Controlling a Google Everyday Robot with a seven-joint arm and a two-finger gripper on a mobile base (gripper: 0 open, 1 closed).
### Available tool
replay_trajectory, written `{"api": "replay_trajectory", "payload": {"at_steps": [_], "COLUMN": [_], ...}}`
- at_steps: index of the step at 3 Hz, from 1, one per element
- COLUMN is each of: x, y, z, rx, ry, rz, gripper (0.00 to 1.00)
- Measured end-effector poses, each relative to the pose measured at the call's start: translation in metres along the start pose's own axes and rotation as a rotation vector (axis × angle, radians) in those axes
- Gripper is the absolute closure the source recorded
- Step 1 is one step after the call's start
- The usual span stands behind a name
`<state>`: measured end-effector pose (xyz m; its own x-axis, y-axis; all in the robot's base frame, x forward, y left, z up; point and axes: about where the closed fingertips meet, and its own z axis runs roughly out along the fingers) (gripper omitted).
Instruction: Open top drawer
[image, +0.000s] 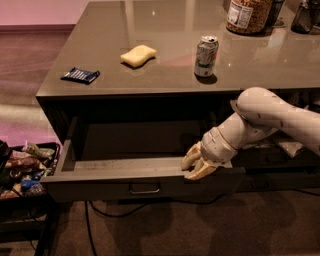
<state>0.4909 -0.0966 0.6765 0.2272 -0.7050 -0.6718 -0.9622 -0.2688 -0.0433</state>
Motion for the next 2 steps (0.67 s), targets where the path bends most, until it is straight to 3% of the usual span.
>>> {"api": "replay_trajectory", "payload": {"at_steps": [1,2], "x": [0.001,0.016], "y": [-0.005,-0.043], "z": [0.000,0.010], "rx": [-0.016,0.035], "ry": [0.010,0.025], "rz": [-0.034,-0.048], "gripper": [0.22,0.00]}}
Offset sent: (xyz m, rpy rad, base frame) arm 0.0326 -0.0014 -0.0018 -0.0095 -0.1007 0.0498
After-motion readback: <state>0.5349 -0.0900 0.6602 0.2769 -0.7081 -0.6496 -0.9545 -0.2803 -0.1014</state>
